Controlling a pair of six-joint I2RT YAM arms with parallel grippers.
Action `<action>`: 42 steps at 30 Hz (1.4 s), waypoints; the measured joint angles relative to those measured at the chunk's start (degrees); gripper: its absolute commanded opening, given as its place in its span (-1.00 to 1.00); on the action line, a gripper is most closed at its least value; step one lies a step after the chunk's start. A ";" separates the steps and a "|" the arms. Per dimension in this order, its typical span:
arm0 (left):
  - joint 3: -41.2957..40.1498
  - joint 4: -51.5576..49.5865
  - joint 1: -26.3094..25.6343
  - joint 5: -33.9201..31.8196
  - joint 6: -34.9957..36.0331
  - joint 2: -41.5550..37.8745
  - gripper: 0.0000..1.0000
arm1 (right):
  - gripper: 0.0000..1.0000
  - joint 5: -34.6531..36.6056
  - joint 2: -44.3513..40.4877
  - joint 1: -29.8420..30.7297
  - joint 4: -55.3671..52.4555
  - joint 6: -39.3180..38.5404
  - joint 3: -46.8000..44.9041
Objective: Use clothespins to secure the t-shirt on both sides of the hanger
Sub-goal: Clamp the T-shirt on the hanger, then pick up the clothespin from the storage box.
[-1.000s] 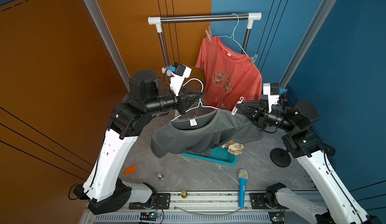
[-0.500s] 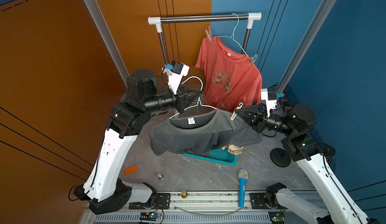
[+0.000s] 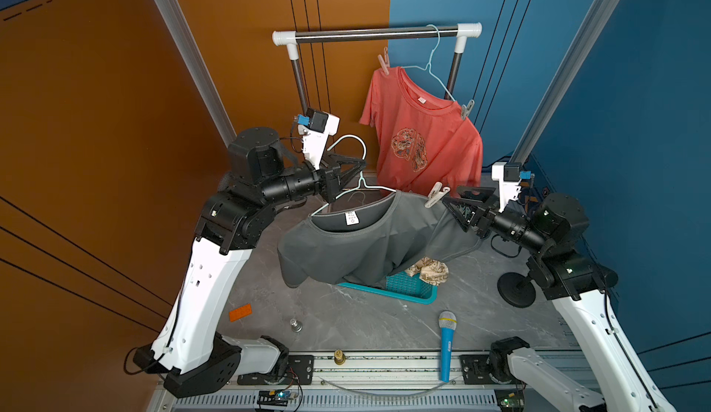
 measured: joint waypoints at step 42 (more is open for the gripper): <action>-18.21 6.27 -10.23 -31.61 10.86 -6.88 -0.88 | -0.40 30.10 71.58 -13.86 -22.53 4.26 31.85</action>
